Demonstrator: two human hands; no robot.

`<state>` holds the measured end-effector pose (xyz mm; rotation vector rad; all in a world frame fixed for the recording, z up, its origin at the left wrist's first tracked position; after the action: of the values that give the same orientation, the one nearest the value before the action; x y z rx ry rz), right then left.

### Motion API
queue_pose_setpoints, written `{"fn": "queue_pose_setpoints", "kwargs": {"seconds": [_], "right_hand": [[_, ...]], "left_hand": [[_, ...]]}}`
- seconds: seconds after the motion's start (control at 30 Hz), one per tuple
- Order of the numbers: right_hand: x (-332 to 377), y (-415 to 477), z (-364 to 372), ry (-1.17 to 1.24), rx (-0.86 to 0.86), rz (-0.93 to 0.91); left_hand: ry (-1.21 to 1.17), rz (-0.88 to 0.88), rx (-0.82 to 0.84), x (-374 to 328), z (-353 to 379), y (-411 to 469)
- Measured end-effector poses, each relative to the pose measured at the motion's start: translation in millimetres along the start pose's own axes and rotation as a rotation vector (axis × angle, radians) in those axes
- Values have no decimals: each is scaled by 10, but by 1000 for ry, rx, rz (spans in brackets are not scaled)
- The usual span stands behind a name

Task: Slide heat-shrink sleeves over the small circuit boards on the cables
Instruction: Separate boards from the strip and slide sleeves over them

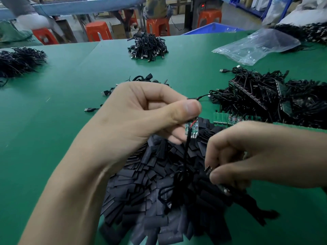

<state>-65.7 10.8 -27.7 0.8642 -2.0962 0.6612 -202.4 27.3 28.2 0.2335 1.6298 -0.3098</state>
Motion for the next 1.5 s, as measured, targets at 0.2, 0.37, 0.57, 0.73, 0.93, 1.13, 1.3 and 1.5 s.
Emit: {"fn": "queue_pose_setpoints", "kwargs": {"seconds": [0.2, 0.37, 0.57, 0.73, 0.93, 1.13, 1.3, 1.5], "right_hand": [[-75, 72, 58, -72, 22, -11], [97, 94, -191, 44, -226, -198], [169, 68, -343, 216, -426, -279], [145, 6, -461, 287, -544, -286], [21, 49, -409, 274, -548, -207], [-39, 56, -366, 152, -482, -116], [5, 33, -399, 63, -512, -128], [-12, 11, -435, 51, -529, -142]], "left_hand": [[40, -47, -89, 125, 23, 81], [111, 38, -178, 98, -12, 107], [373, 77, -312, 96, -194, 118], [1091, -241, -351, 588, -322, 295], [1370, -462, -321, 979, -265, 393], [1383, -465, -314, 986, -295, 384], [1395, -428, -338, 992, -308, 380], [1266, -347, -326, 806, -478, 311]]}}
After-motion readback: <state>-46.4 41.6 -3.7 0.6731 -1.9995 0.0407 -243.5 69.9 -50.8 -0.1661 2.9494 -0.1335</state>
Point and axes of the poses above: each hand's wrist, its own y-axis towards the middle knuckle, its own z-axis out of the palm, x = y × z, the point moved 9 cm from there along y, towards the middle knuckle, and after that the axes turned 13 degrees about -z, right-handed, at the moved point
